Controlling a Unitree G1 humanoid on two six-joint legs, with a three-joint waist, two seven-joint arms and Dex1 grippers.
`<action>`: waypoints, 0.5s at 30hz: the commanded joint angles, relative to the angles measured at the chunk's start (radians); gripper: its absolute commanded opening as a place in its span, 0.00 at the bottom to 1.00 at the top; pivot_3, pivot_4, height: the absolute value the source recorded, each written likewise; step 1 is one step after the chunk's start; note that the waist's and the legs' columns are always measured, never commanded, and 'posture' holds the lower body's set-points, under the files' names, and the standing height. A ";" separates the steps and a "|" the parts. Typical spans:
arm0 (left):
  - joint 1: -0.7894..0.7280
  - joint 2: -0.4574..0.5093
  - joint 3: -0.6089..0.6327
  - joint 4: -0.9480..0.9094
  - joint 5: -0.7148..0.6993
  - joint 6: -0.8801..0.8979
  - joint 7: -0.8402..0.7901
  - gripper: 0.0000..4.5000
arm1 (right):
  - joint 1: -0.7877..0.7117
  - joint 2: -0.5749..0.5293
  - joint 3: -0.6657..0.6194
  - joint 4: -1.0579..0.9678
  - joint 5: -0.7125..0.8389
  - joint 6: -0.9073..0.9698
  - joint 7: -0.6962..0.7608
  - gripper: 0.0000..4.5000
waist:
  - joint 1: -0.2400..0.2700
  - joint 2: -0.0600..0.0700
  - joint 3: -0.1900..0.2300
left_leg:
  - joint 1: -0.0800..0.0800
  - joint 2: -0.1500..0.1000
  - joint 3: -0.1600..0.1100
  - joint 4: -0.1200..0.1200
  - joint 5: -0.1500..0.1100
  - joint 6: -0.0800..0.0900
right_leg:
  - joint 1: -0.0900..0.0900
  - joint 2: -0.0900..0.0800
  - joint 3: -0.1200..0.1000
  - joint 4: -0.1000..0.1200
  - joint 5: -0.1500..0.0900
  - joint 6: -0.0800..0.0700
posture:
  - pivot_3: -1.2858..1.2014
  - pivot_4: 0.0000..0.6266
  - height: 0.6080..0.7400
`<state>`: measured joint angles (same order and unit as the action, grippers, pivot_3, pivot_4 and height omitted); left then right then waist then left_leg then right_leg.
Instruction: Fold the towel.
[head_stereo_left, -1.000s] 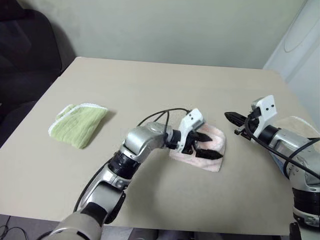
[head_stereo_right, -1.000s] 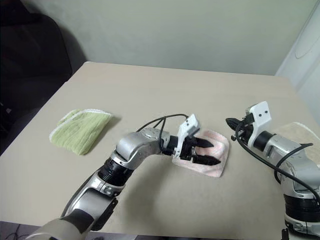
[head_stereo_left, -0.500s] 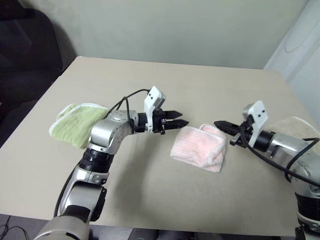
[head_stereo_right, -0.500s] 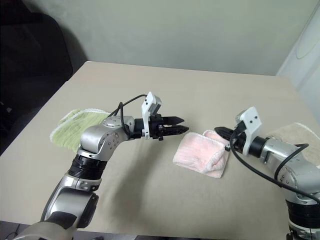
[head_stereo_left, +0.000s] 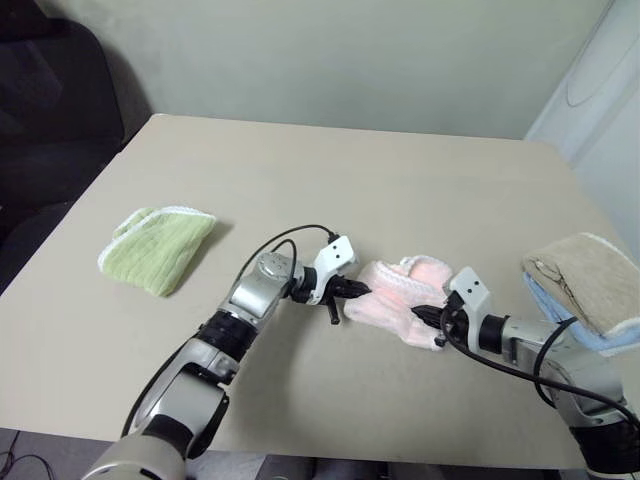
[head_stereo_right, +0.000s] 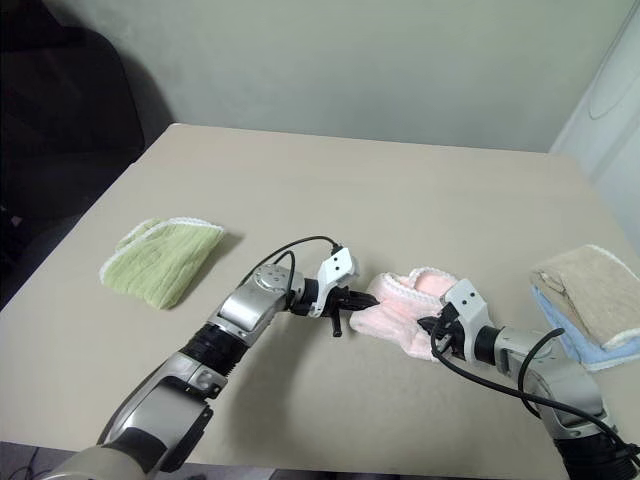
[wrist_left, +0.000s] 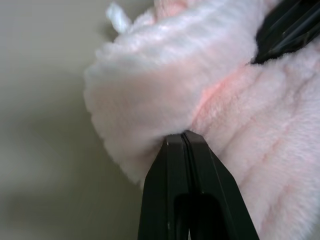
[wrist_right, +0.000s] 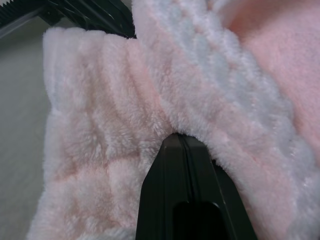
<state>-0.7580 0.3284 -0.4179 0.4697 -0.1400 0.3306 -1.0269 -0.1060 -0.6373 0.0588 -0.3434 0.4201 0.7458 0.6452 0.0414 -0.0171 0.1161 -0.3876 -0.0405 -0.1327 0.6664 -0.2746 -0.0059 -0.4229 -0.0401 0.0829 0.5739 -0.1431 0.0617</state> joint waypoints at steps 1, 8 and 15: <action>-0.009 -0.014 0.027 0.077 0.034 -0.034 0.015 0.00 | 0.019 0.010 -0.016 -0.004 -0.016 -0.009 -0.020 0.00 | 0.000 -0.001 -0.001 | 0.001 0.000 0.000 0.000 0.000 0.000 | 0.001 0.000 0.000 0.000 0.000 0.000 | 0.52 0.24 1.00; -0.012 -0.060 0.293 -0.055 -0.232 0.133 -0.001 0.00 | -0.006 0.006 -0.185 -0.127 0.093 -0.009 -0.013 0.00 | -0.001 0.000 0.000 | -0.006 -0.001 0.001 0.001 -0.002 -0.006 | -0.005 0.000 0.000 0.000 0.001 0.001 | 0.52 0.24 1.00; 0.051 0.019 0.507 -0.238 -0.424 0.344 0.059 0.00 | -0.032 -0.037 -0.421 -0.214 0.343 0.129 -0.010 0.12 | -0.002 0.000 -0.001 | -0.011 0.000 0.003 0.000 0.008 -0.007 | -0.008 0.001 0.000 -0.001 0.006 -0.005 | 0.52 0.24 1.00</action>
<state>-0.7311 0.3374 0.0734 0.2683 -0.5461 0.6443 -0.9760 -0.1316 -0.6631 -0.3060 -0.5273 0.6999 0.8467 0.6371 0.0396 -0.0174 0.1152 -0.3962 -0.0402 -0.1298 0.6659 -0.2672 -0.0119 -0.4297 -0.0392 0.0836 0.5730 -0.1376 0.0578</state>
